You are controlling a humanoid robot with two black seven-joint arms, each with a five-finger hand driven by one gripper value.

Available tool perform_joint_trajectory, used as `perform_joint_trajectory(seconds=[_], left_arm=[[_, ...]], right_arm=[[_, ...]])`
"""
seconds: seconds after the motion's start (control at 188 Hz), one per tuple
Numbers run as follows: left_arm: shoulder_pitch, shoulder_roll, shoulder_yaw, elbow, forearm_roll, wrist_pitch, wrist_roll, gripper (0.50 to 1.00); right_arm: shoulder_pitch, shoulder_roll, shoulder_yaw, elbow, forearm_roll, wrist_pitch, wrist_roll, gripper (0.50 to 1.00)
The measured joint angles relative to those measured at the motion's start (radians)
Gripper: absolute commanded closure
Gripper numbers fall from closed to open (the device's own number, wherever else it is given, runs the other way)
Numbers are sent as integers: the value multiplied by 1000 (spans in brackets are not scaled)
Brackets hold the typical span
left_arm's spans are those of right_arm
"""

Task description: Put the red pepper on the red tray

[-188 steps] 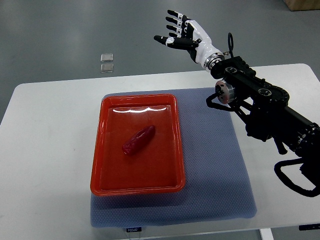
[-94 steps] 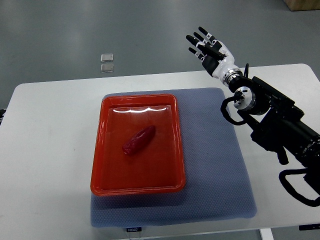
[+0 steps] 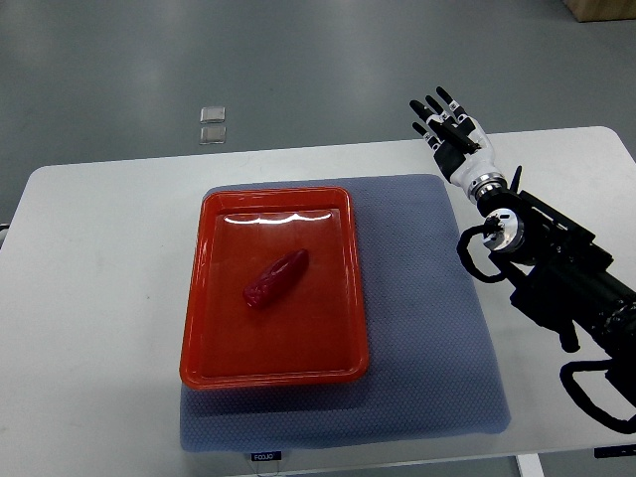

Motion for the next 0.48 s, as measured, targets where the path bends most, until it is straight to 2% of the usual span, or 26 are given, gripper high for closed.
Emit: perform_joint_trajectory(seconds=[0.176,0.479], left_arm=[[0,0,0,0,0,0,0,500],[0,0,0,0,0,0,0,500]], right_arm=[[-6,6,1,-1,5,-24,1,581],[-7,12,-1,1,7,-22,1,581]])
